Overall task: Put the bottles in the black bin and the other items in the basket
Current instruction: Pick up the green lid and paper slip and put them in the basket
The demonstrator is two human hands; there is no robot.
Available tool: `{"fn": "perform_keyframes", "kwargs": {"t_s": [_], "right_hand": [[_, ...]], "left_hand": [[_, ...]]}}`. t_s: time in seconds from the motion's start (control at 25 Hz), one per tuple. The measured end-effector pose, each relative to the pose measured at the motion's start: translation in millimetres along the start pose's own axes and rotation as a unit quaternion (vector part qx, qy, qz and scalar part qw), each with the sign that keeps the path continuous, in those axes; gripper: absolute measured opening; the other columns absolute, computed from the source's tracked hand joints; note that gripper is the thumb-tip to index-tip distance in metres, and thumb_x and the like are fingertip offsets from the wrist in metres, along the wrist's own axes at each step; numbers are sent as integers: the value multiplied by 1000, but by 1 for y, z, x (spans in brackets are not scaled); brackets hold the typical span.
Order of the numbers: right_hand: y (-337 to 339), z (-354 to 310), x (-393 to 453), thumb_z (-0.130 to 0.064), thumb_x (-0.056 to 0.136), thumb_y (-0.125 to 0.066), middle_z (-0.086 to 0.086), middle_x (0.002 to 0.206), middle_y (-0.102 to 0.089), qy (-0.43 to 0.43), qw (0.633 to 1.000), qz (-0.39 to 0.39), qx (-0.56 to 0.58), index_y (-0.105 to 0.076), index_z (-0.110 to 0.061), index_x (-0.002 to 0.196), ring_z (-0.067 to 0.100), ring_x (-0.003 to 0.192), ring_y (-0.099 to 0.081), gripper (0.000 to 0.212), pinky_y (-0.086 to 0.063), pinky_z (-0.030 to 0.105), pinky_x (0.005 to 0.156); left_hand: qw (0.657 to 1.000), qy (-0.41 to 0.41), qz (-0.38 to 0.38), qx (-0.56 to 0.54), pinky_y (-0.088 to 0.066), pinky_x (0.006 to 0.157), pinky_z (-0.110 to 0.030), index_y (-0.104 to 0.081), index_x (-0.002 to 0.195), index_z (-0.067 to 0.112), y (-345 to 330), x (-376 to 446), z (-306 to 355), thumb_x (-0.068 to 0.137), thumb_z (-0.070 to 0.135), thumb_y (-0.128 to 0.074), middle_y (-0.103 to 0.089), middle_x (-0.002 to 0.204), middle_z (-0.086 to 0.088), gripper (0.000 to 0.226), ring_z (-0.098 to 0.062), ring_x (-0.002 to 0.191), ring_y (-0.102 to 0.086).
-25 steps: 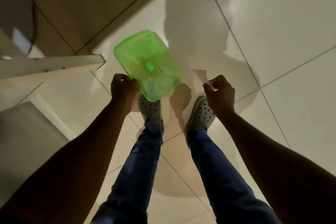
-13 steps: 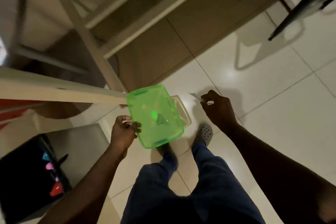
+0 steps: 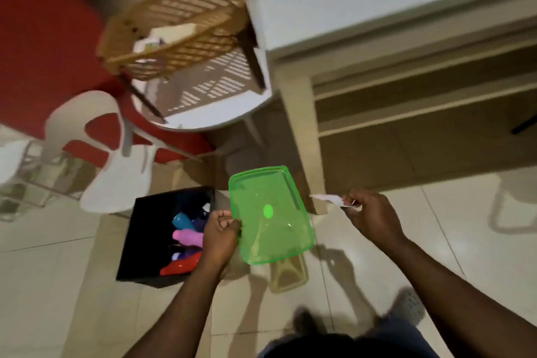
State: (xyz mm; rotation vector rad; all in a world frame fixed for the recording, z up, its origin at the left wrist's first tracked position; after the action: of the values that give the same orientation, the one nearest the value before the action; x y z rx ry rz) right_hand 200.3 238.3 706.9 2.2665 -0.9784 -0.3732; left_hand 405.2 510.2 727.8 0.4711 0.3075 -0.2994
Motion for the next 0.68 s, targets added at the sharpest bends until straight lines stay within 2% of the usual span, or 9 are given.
{"fn": "perform_keyframes", "kwargs": {"t_s": [0.12,0.24,0.36,0.52,0.6,0.68], "right_hand": [[-42,-98,12,-1,69,-69,0,66,-63,80,996,16,36,-60,-16,71,24,62,-61,18,-45,35,56],[-47,-189,27,5,66,-65,-2,67,-61,142,982,81,90,-58,-17,72,18,59,-57,24,-44,34,56],[-21,-271,48,-1,68,-60,-2,74,-65,203,953,152,165,-60,-22,78,15,65,-61,23,-46,28,59],[35,-356,123,-8,74,-60,0,76,-69,231,923,235,199,-65,-17,81,17,70,-64,13,-51,36,61],[58,-393,174,-7,76,-62,-3,77,-69,239,914,265,193,-60,-20,75,12,68,-62,13,-48,29,59],[76,-424,227,-11,78,-63,-4,78,-70,251,908,289,171,-57,-22,75,10,68,-62,13,-46,24,59]], "left_hand": [[995,-32,45,-78,-48,67,-34,-56,93,12,71,27,25,86,-6,-58,-67,78,-10,20,-23,71,-60],[986,-65,95,-124,-50,70,-34,-56,95,14,127,48,64,87,-1,-60,-69,81,-8,18,-22,73,-63],[974,-102,119,-166,-52,70,-34,-57,97,15,164,67,115,88,2,-59,-69,86,-8,16,-20,75,-64],[961,-145,123,-200,-48,65,-29,-56,94,21,185,111,192,90,7,-59,-70,88,-3,15,-13,74,-64],[951,-172,127,-223,-49,64,-28,-55,93,21,185,144,236,89,6,-59,-69,86,-2,16,-12,71,-63],[941,-202,138,-235,-51,64,-26,-56,100,14,179,183,284,89,5,-59,-68,84,-3,15,-8,66,-64]]}}
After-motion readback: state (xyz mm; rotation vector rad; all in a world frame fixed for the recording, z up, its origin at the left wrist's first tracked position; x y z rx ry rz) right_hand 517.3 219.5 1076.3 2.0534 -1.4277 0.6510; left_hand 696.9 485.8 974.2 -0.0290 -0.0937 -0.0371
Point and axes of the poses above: each hand's wrist, its own x-axis towards the middle knuckle, its own y-axis out of the back of the hand, z = x × y, the point moved 7 cm from there along x, towards the middle knuckle
